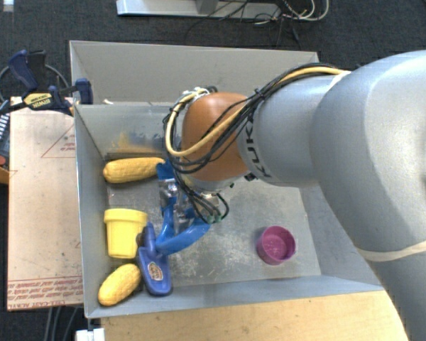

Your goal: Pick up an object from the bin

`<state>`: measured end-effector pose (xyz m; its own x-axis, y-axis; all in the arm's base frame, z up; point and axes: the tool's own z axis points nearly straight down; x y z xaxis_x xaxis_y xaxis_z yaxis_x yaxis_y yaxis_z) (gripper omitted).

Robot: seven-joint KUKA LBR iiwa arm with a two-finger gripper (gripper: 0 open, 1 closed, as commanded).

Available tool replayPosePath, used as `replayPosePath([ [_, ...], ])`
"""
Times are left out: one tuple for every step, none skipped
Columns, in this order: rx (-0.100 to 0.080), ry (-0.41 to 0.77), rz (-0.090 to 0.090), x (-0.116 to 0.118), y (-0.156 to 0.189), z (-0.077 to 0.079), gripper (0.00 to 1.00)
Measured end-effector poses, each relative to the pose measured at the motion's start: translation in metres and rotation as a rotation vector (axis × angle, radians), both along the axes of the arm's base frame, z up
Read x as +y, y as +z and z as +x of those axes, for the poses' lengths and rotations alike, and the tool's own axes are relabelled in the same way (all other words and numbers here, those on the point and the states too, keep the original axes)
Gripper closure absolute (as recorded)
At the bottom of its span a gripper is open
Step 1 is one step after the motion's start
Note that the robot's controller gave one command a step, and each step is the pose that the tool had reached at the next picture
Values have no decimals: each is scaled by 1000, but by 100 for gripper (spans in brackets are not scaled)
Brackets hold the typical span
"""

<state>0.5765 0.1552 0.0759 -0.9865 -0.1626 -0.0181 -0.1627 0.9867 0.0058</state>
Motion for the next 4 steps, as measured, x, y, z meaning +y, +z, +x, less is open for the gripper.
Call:
replayPosePath([
  [-14, -110, 8, -2, 0, 29, 100],
  [-14, -112, 9, -2, 0, 29, 100],
  [-15, -113, 9, -3, 1, 30, 100],
  [-15, -113, 9, -3, 1, 30, 100],
])
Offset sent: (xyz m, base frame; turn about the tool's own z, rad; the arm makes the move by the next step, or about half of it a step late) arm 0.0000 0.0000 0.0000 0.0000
